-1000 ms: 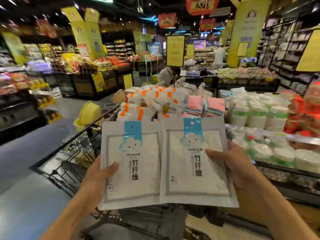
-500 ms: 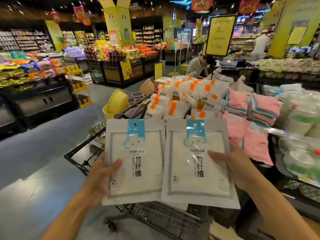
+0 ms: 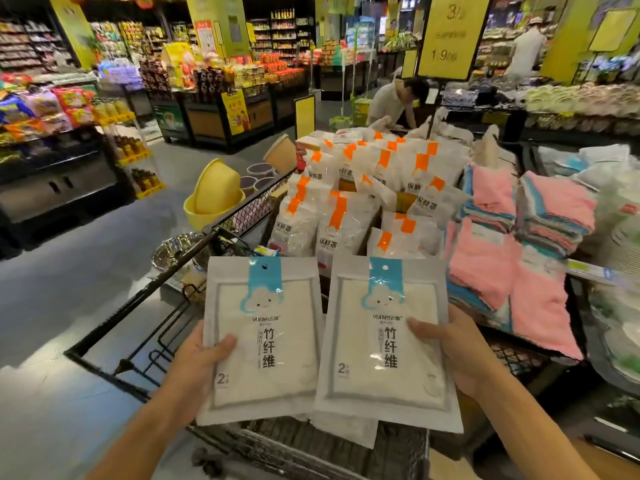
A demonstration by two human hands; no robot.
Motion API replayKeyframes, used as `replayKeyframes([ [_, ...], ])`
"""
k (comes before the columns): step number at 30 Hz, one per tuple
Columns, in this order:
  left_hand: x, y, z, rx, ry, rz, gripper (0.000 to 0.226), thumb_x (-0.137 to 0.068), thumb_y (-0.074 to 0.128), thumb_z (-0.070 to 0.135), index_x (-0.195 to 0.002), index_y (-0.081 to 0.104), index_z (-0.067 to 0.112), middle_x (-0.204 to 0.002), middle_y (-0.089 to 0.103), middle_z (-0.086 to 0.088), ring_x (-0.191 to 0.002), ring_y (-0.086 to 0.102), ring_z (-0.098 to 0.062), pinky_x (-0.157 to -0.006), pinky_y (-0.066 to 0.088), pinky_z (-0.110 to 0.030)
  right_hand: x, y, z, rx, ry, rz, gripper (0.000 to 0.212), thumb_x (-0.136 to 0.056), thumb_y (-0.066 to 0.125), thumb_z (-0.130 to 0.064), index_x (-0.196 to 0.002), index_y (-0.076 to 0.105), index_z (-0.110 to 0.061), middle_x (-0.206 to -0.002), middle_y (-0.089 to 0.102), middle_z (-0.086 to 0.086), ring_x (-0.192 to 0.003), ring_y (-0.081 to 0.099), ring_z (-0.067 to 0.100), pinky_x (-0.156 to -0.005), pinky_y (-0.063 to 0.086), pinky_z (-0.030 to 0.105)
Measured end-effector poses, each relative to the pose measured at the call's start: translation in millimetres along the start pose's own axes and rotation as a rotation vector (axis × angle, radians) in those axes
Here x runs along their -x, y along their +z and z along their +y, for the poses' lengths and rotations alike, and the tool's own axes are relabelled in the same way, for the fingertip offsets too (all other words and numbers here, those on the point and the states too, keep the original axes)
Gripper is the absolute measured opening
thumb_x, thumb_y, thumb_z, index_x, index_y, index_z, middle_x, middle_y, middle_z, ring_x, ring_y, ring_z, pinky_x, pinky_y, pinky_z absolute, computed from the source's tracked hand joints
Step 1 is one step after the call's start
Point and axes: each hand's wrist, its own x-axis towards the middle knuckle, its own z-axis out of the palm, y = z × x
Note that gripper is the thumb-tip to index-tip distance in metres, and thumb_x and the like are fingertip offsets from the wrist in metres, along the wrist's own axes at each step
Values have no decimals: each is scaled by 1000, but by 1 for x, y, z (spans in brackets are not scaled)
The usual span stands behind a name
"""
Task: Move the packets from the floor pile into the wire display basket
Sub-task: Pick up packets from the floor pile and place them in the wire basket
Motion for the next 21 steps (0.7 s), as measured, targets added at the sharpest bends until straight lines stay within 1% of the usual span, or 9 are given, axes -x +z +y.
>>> replayKeyframes([
  [5,-80,-21,-17,2,-72,-44,38,-93,62,7,-129,55,15,-116,74,-16,-99,74,-37,-70,64,-47,-49,15,23,2,56,89,43,-88,70,6,-128,61,-5,-113,76,20,-100,75,40,-75,64,51],
  [8,-130,-39,-28,-22,-125,-104,47,-85,66,12,-130,55,15,-117,74,-16,-101,73,-38,-73,64,-49,-75,30,41,15,85,166,41,-87,69,7,-127,61,-2,-112,75,22,-100,75,41,-85,60,57],
  [10,-163,-50,-32,-26,-171,-158,50,-83,69,14,-132,55,16,-120,73,-17,-105,72,-40,-79,62,-54,-91,43,53,13,117,227,42,-86,70,6,-126,61,-2,-112,75,22,-100,74,42,-89,58,60],
  [11,-178,-56,-34,-32,-191,-180,55,-81,75,18,-132,55,15,-121,72,-17,-106,71,-41,-82,60,-57,-99,48,59,24,129,258,42,-86,71,6,-126,61,-3,-111,76,22,-99,75,42,-87,59,59],
  [13,-208,-66,-38,-75,-206,-211,77,-66,92,37,-131,55,16,-119,73,-15,-105,72,-39,-82,60,-58,-114,60,73,46,136,316,41,-86,71,6,-124,62,-6,-109,77,20,-97,75,40,-79,63,55],
  [14,-222,-70,-41,-98,-220,-221,79,-63,93,40,-130,56,17,-118,74,-14,-105,73,-37,-83,59,-59,-122,64,81,50,143,337,42,-85,72,5,-124,63,-7,-109,77,19,-97,76,40,-79,63,54],
  [17,-264,-83,-68,-146,-281,-241,41,-90,71,15,-129,58,21,-120,73,-12,-107,72,-36,-89,55,-65,-144,72,106,69,187,388,44,-85,74,3,-126,62,-9,-110,77,17,-99,76,38,-83,62,57],
  [19,-288,-88,-89,-179,-332,-232,36,-96,62,5,-127,59,22,-117,75,-10,-105,73,-34,-88,57,-62,-159,72,124,81,229,419,45,-85,74,2,-127,62,-11,-111,77,15,-99,76,36,-83,62,58],
  [21,-308,-91,-110,-215,-372,-214,34,-96,62,2,-124,60,22,-113,76,-9,-101,74,-32,-86,59,-59,-173,71,141,99,276,455,45,-86,75,1,-126,62,-14,-110,78,12,-98,77,34,-84,61,60],
])
